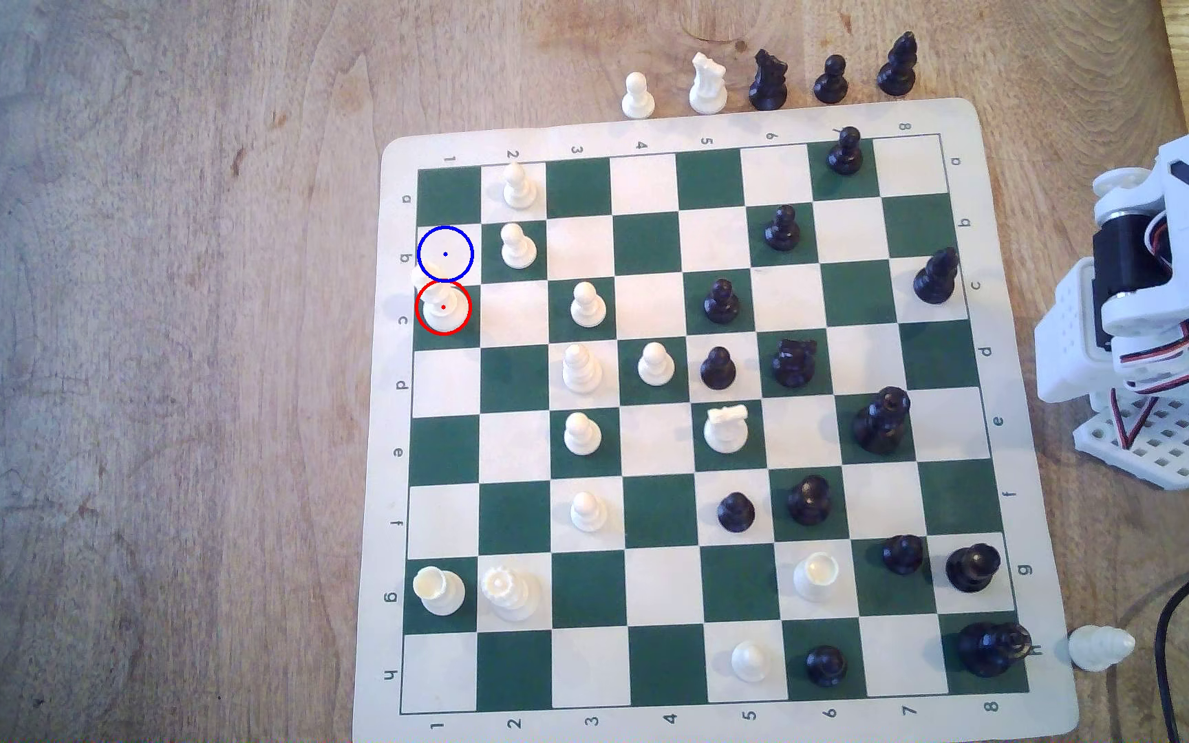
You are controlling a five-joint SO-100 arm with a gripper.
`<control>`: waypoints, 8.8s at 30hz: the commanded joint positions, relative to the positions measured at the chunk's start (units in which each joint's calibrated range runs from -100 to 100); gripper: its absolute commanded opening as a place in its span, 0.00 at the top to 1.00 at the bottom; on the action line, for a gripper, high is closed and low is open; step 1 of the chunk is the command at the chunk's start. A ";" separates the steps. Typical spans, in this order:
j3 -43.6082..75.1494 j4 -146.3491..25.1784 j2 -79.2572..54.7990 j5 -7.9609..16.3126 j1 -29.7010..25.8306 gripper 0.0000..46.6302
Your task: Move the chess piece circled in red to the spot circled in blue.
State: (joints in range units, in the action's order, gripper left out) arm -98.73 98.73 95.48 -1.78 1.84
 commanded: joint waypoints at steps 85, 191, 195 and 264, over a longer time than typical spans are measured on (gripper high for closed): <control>76.79 -127.96 -78.58 3.03 2.97 0.86; 113.78 -124.85 -120.26 4.40 2.03 1.00; 113.78 -125.02 -118.57 4.40 1.95 1.00; 117.59 -126.73 -124.51 2.78 7.82 1.00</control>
State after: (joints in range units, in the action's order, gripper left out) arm 14.32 -27.73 -31.71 1.05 9.73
